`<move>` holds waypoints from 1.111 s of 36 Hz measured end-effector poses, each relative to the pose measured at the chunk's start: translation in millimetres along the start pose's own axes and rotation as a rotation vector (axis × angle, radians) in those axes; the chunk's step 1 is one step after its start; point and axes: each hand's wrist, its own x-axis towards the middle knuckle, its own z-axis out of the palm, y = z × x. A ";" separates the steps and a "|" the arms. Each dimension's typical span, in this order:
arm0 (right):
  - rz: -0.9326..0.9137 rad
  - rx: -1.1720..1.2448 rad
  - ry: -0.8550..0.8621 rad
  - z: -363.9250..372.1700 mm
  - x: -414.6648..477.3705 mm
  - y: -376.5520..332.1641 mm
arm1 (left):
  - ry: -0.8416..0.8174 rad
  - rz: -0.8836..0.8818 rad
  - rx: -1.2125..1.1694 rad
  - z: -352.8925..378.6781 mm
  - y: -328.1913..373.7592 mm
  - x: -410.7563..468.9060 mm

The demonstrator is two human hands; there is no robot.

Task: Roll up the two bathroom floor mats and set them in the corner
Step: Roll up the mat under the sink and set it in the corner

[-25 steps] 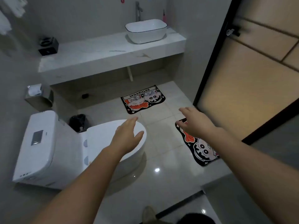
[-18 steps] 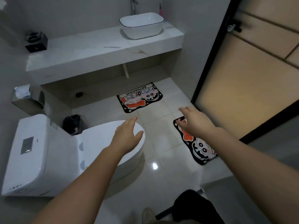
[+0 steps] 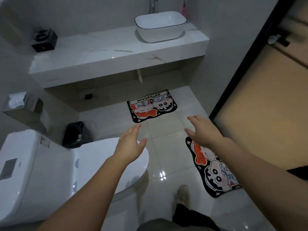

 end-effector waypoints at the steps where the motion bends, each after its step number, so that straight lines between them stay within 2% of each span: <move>1: -0.008 -0.003 -0.007 -0.8 10.1 5.7 | -0.002 -0.008 -0.003 1.3 3.7 7.8; 10: -0.084 -0.014 -0.114 -18.3 109.2 51.4 | 0.021 -0.110 -0.052 17.4 33.5 88.6; 19: -0.108 -0.016 -0.177 -26.5 185.3 69.5 | 0.028 -0.138 -0.073 13.6 35.5 165.5; 29: -0.067 -0.032 -0.201 -39.8 313.3 51.9 | 0.018 -0.031 -0.029 -12.2 9.2 296.9; 40: -0.045 -0.041 -0.212 -56.9 424.7 24.9 | -0.012 -0.018 -0.014 -46.9 -25.1 418.0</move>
